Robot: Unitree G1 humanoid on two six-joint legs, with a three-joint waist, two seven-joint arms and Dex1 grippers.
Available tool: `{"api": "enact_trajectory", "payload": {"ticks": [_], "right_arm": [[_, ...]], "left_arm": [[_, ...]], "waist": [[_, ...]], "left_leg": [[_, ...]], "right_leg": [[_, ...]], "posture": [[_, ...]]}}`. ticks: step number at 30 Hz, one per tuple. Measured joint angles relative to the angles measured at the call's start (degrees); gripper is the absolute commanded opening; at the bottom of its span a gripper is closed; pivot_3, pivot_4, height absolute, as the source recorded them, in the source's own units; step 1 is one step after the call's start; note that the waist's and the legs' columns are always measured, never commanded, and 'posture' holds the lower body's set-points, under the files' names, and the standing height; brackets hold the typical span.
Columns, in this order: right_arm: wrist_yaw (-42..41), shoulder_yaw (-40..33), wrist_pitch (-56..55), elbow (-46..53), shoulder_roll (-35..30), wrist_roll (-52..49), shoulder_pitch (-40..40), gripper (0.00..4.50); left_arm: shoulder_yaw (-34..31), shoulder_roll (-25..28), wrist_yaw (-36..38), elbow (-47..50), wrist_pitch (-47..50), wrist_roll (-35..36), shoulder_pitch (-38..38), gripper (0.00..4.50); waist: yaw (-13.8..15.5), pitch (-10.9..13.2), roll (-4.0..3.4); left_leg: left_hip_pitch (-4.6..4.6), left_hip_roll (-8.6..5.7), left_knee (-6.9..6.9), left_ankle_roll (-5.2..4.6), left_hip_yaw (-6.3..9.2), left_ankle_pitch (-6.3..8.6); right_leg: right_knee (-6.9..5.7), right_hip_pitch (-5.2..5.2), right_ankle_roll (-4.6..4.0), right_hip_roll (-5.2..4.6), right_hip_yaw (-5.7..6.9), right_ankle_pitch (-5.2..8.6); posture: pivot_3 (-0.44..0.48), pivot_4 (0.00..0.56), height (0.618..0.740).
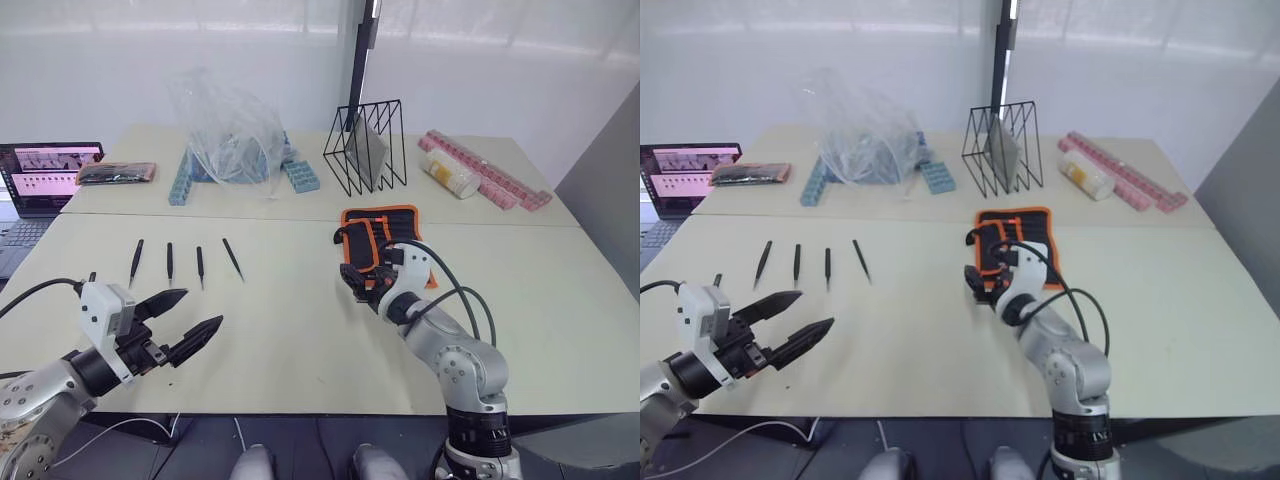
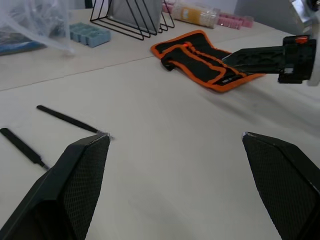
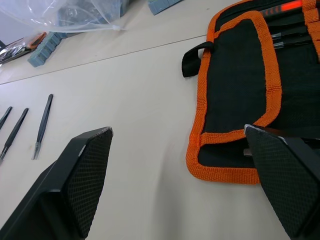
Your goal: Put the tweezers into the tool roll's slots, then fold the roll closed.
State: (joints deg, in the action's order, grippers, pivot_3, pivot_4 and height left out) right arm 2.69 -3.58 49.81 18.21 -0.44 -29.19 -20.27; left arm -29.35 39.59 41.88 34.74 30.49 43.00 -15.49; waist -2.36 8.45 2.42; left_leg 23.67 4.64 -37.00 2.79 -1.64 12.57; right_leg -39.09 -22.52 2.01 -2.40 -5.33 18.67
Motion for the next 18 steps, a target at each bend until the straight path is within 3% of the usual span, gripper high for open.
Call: {"api": "enact_trajectory", "payload": {"ticks": [18], "right_arm": [[-1.32,-1.7,-7.97,-13.87,2.04,4.93,-4.54,4.5]], "left_arm": [[1.62,1.07,-1.21,0.06,1.25,0.07,1.72,4.49]], "waist": [[-0.15,0.02,-0.03]], "left_leg": [[0.03,0.0,0.01,0.0,0.01,0.0]], "right_leg": [[0.0,-0.03,0.0,0.02,0.0,0.0]], "posture": [[0.0,0.15,0.708]]}}
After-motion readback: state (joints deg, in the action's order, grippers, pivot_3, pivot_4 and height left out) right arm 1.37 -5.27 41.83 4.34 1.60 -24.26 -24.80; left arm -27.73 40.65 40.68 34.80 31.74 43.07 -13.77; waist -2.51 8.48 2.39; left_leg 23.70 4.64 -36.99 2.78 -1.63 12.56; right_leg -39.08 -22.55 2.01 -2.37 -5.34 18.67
